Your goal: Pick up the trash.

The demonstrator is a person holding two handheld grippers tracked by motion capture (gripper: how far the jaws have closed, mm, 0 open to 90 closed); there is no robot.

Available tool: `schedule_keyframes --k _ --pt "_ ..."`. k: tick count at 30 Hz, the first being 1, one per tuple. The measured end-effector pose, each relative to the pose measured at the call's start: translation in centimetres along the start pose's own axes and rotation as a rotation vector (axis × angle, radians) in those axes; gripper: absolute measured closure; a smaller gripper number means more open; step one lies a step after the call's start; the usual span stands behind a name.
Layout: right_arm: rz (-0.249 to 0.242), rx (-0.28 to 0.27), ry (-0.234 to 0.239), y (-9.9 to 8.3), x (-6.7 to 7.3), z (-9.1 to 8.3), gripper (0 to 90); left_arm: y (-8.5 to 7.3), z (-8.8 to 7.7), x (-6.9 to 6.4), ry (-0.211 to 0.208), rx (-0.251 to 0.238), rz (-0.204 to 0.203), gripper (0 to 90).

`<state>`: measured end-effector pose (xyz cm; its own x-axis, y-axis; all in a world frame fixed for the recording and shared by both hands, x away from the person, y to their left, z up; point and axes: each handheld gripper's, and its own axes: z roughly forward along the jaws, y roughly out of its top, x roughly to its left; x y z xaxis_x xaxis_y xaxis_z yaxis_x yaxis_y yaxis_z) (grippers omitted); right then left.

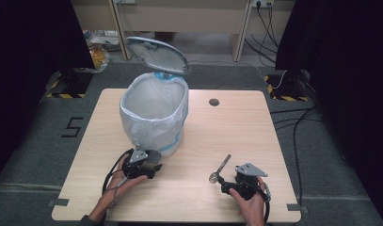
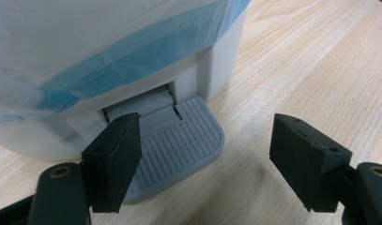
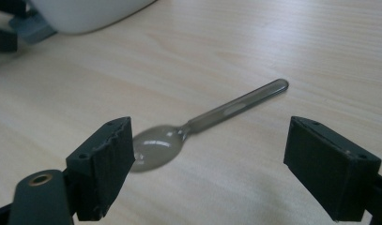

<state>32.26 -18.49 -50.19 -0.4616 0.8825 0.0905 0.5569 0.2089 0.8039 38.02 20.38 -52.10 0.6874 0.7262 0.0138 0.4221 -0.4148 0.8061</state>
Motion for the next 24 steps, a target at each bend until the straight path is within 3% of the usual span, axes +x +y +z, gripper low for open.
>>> schedule_keyframes --k 2,8,9,10,13,15,17,19,20,24 --pt "0.022 0.004 -0.032 0.3 0.2 0.7 16.4 0.0 0.0 -0.1 0.003 0.002 0.004 24.9" --pt "0.036 0.036 -0.066 0.8 0.7 2.4 20.1 0.0 0.0 -0.1 0.004 0.001 0.006 24.9" --pt "0.037 0.057 -0.073 0.9 0.8 2.9 22.5 0.0 0.0 0.0 0.003 0.002 0.006 24.9" --pt "0.004 0.079 -0.110 1.0 0.9 3.6 29.2 0.0 0.0 0.0 0.002 0.001 0.006 24.9" --pt "0.011 0.089 -0.126 1.2 1.0 4.1 31.3 0.0 0.0 0.0 0.001 0.001 0.005 24.9" --pt "-0.011 0.102 -0.144 1.4 1.1 4.5 38.7 0.0 0.0 -0.1 0.003 0.000 0.008 24.9" --pt "-0.025 0.101 -0.125 1.5 1.0 4.4 50.6 0.0 0.1 -0.1 0.003 -0.006 0.002 24.9" --pt "-0.043 0.102 -0.119 1.5 1.0 4.3 54.4 0.0 0.1 -0.1 0.004 -0.006 0.002 24.9" --pt "-0.063 0.105 -0.109 1.4 0.8 4.0 61.5 0.0 0.1 -0.2 0.007 -0.002 0.008 24.9" --pt "-0.055 0.098 -0.087 1.3 -0.3 3.7 71.2 0.0 0.0 -0.1 0.009 0.006 0.017 24.9"
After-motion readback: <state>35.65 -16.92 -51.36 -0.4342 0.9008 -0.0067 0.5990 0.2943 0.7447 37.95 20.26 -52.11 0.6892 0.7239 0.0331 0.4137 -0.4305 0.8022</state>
